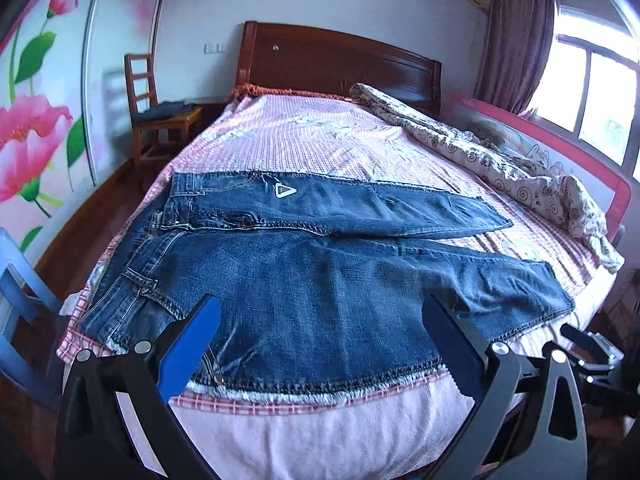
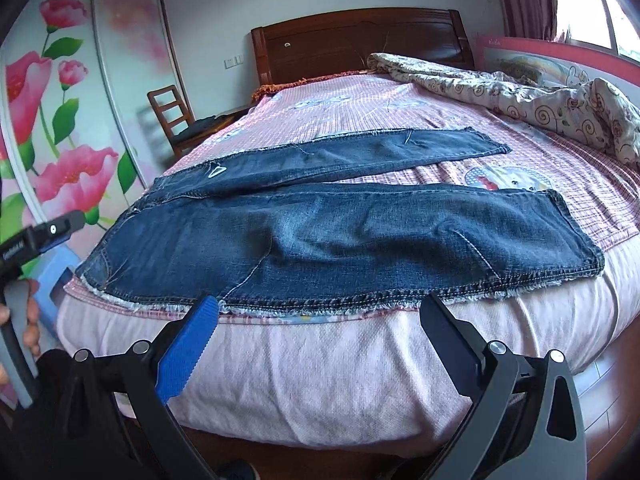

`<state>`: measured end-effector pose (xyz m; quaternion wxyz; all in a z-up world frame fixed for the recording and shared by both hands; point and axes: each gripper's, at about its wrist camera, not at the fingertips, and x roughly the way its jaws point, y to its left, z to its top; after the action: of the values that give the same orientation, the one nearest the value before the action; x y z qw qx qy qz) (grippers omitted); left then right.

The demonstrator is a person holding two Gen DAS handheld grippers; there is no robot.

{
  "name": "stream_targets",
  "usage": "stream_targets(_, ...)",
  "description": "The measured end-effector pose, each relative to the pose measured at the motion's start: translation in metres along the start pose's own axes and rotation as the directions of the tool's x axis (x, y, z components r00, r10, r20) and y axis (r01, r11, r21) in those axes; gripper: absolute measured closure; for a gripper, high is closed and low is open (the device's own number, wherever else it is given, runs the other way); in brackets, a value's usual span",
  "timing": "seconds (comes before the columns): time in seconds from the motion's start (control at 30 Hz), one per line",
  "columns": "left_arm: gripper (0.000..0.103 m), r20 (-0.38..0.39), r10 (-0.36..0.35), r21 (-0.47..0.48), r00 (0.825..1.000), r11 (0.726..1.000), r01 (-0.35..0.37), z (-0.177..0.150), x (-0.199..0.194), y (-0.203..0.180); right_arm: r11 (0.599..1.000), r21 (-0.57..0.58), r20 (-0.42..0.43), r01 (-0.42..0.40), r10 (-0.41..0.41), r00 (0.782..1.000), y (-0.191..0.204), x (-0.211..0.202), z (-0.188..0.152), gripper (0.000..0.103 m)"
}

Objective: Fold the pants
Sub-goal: 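Reach the left tool to the jeans waistband and close on it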

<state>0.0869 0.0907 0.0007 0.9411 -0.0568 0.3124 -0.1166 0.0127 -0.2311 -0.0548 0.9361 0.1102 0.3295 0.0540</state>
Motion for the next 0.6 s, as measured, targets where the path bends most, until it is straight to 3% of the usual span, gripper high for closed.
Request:
stream_targets(0.1, 0.002, -0.078, -0.045, -0.065, 0.996, 0.997, 0.04, 0.033, 0.025, 0.042, 1.0, 0.001, -0.038, -0.016, 0.016, 0.999, 0.003, 0.012, 0.0, 0.003)
stream_targets(0.3, 0.002, -0.204, -0.006, -0.07, 0.979, 0.998, -0.008, 0.106, 0.095, 0.117, 0.997, 0.001, -0.108, -0.079, 0.078, 0.991, 0.02, 0.031, 0.006, 0.003)
stream_targets(0.33, 0.002, -0.205, -0.018, -0.06, 0.979, 0.998, 0.006, 0.12, 0.109, 0.13, 0.996, -0.011, -0.117, -0.089, 0.087, 0.989, 0.025, 0.035, 0.008, 0.003)
stream_targets(0.43, 0.002, -0.16, 0.043, 0.051, 0.986, 0.998, -0.035, 0.152, 0.138, 0.153, 0.992, -0.042, -0.14, -0.118, 0.111, 0.984, 0.038, 0.045, 0.014, 0.003)
stream_targets(0.53, 0.002, -0.237, -0.02, 0.047, 0.971, 0.998, 0.032, 0.174, 0.183, 0.181, 0.988, -0.045, -0.164, -0.145, 0.136, 0.977, 0.047, 0.057, 0.022, 0.003)
stream_targets(0.6, 0.002, -0.252, 0.009, 0.093, 0.968, 0.996, 0.014, 0.182, 0.205, 0.189, 0.987, -0.05, -0.179, -0.155, 0.144, 0.973, 0.052, 0.067, 0.029, 0.003)
